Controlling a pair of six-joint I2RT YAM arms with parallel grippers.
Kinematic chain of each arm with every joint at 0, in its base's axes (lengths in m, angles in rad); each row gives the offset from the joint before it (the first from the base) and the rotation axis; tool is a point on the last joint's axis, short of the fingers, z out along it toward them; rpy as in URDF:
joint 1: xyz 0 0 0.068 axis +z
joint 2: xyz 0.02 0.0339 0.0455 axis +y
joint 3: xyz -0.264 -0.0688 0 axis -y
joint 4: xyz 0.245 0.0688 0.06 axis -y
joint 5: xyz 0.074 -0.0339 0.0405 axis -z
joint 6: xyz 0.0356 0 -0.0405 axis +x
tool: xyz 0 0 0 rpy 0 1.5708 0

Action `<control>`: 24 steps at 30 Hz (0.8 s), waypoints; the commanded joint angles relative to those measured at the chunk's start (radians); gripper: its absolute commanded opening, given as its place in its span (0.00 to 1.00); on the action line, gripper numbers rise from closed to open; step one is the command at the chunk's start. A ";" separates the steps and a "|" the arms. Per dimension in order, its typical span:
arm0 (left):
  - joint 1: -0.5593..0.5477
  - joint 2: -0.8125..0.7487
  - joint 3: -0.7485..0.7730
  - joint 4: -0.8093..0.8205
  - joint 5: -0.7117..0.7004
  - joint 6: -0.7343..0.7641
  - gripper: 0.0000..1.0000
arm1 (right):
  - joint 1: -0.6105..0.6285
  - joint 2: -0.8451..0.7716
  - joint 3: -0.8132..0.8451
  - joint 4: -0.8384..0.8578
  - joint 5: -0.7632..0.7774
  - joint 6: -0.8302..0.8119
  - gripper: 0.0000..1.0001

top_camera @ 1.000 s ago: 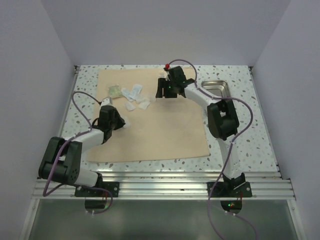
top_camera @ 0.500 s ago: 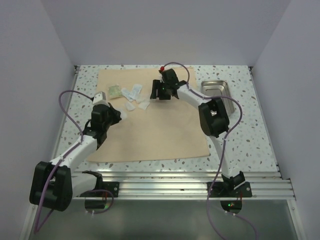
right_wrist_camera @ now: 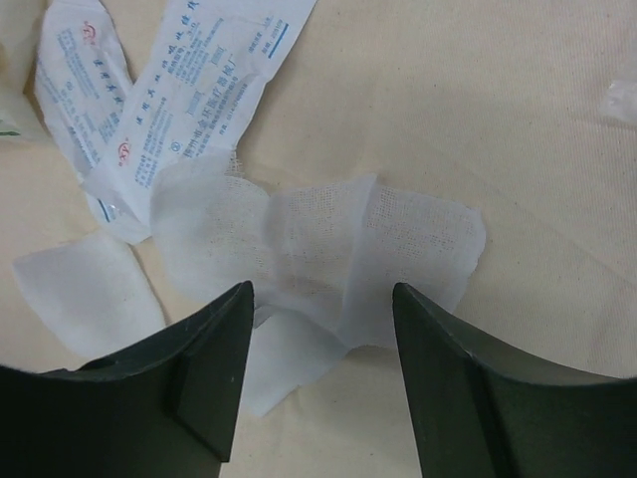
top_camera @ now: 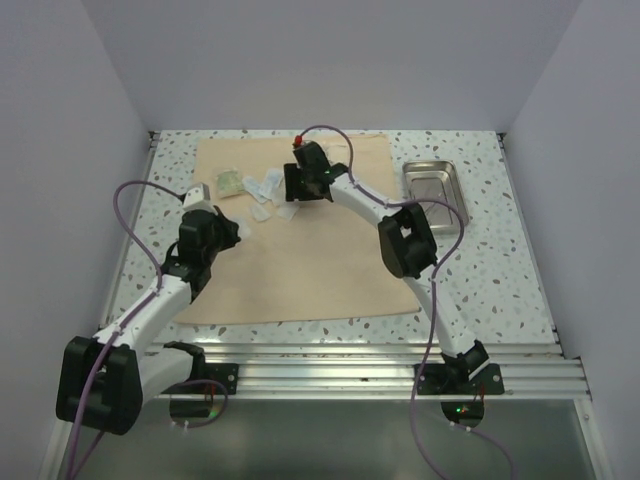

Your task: Prepare the surgical pack

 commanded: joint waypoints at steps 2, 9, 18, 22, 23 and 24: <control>-0.002 -0.022 0.025 -0.002 -0.015 0.036 0.00 | 0.018 0.017 0.056 -0.061 0.138 -0.045 0.56; -0.002 -0.039 0.034 0.018 0.021 0.053 0.00 | 0.018 0.056 0.104 -0.095 0.142 -0.048 0.14; -0.034 -0.048 0.052 0.059 0.057 0.060 0.00 | -0.069 -0.237 -0.135 0.014 0.089 -0.020 0.00; -0.098 0.016 0.083 0.081 0.051 0.062 0.00 | -0.163 -0.391 -0.296 0.053 0.029 -0.010 0.00; -0.114 0.027 0.089 0.093 0.045 0.059 0.00 | -0.210 -0.418 -0.363 0.062 0.021 -0.010 0.00; -0.129 0.037 0.100 0.099 0.042 0.056 0.00 | -0.232 -0.450 -0.398 0.066 0.018 -0.011 0.00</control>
